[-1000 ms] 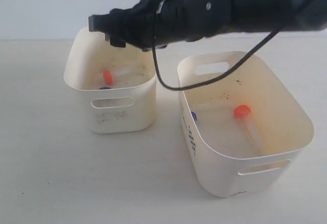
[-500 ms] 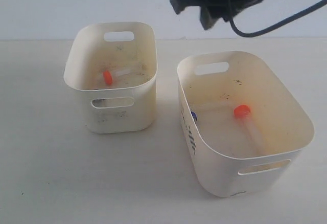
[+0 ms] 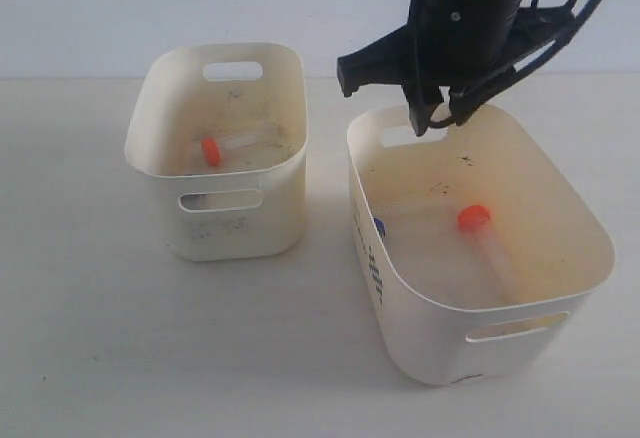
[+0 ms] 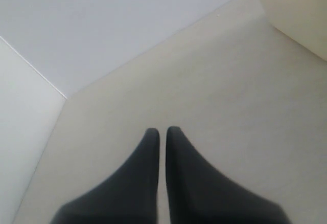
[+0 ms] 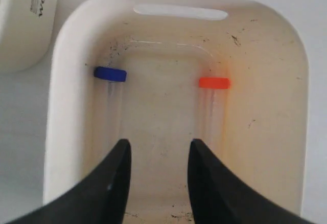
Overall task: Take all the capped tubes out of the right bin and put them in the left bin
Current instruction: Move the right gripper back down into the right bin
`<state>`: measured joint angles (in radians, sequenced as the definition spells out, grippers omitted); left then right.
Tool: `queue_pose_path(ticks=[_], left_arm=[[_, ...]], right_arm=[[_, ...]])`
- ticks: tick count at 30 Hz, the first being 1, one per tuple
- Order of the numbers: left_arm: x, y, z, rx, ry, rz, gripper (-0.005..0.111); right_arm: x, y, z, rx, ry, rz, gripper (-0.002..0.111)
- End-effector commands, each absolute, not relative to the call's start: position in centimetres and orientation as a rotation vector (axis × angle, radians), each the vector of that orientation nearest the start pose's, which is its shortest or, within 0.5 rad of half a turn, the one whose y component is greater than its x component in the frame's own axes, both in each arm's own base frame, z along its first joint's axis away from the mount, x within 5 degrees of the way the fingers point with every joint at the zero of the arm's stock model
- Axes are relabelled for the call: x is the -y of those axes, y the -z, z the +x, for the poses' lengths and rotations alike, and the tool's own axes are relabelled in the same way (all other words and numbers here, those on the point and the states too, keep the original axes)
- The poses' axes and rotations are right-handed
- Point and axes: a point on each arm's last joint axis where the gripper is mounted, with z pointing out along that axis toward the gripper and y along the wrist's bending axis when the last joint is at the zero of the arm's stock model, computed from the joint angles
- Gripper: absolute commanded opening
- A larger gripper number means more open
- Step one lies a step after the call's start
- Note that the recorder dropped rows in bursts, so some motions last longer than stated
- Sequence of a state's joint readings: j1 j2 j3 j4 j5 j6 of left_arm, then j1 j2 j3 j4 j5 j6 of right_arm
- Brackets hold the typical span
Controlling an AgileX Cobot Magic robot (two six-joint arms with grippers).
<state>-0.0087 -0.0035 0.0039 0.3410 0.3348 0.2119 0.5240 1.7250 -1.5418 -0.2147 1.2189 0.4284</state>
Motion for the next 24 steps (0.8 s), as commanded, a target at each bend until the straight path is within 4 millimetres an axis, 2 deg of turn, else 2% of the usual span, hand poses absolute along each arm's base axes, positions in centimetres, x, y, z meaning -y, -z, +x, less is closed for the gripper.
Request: queue_pose_path(ticks=[1, 5, 12, 24], left_arm=[[-0.9, -18.5, 5.4, -1.772, -0.468, 0.411, 0.004], [-0.9, -18.5, 5.4, -1.772, -0.468, 0.411, 0.004], [-0.9, -18.5, 5.4, -1.772, -0.468, 0.411, 0.004], [-0.9, -18.5, 5.4, -1.772, -0.468, 0.411, 0.004]], right_arm=[[-16.8, -28.6, 32.8, -2.864, 0.137, -0.163, 0.036], [-16.7, -27.0, 33.3, -2.896, 0.184, -0.17, 0.036], [-15.6, -24.5, 32.5, -2.939, 0.339, -0.184, 0.036], [-15.5, -24.2, 32.3, -2.949, 0.348, -0.196, 0.036]])
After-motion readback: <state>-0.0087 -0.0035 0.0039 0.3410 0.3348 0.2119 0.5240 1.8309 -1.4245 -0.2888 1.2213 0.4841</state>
